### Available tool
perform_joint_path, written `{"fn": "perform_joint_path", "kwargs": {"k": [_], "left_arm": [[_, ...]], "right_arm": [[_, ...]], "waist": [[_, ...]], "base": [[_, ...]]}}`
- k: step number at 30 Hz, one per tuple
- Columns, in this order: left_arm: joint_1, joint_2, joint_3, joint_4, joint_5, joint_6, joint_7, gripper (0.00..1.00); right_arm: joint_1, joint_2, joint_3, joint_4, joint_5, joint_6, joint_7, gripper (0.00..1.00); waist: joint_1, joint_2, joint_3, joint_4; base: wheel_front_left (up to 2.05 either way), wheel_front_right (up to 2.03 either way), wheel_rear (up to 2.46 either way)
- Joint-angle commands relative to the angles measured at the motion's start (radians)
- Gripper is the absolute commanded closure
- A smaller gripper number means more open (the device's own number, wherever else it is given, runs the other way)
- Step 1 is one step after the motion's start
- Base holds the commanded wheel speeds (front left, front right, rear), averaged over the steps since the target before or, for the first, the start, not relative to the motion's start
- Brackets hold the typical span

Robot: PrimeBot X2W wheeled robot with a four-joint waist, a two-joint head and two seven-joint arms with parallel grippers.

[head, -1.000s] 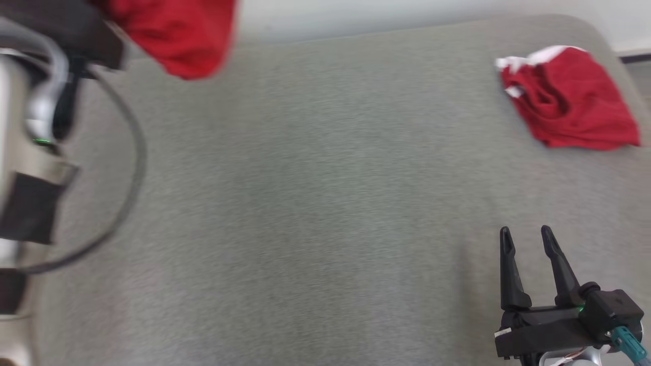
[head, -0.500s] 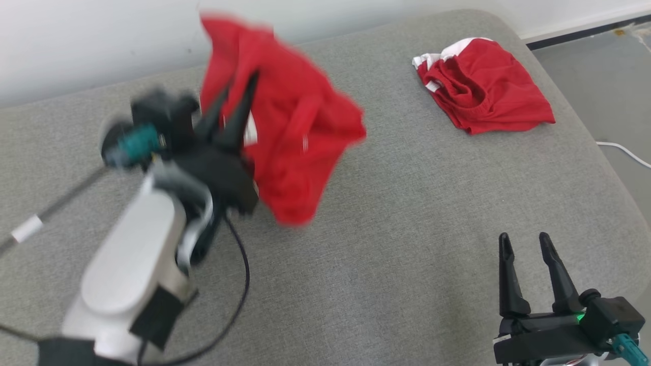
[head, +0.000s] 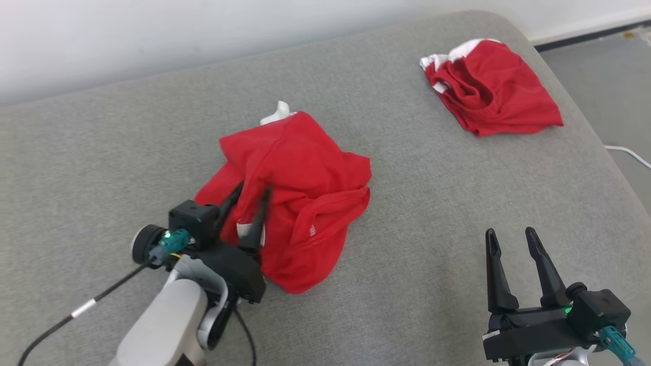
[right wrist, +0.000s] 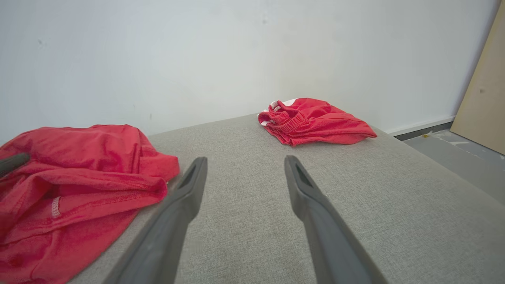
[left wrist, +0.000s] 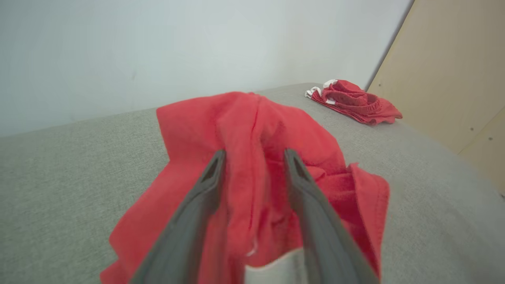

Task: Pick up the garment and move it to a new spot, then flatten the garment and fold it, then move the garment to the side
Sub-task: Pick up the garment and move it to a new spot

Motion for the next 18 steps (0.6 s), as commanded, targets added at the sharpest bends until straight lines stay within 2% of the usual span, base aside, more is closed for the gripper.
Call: {"fn": "perform_joint_path", "kwargs": {"k": [1,10,18], "left_arm": [[0.005,-0.009,-0.005,-0.002,0.014,-0.003,-0.016,0.00],[0.052,-0.001,0.055,-0.091,0.044,0.021,-0.067,0.00],[0.176,0.040,0.178,-0.232,0.098,0.048,-0.067,0.00]], "right_arm": [[-0.002,0.001,0.000,0.001,-0.011,-0.003,-0.003,0.00],[0.025,0.001,-0.028,-0.002,-0.042,-0.003,-0.003,0.00],[0.043,0.000,-0.036,-0.013,-0.060,-0.003,-0.003,0.00]], "waist": [[0.0000,0.0000,-0.025,0.023],[0.0000,0.0000,-0.115,0.122],[0.0000,0.0000,-0.154,0.213]], "base": [[0.00,0.00,0.00],[0.00,0.00,0.00],[0.00,0.00,0.00]]}}
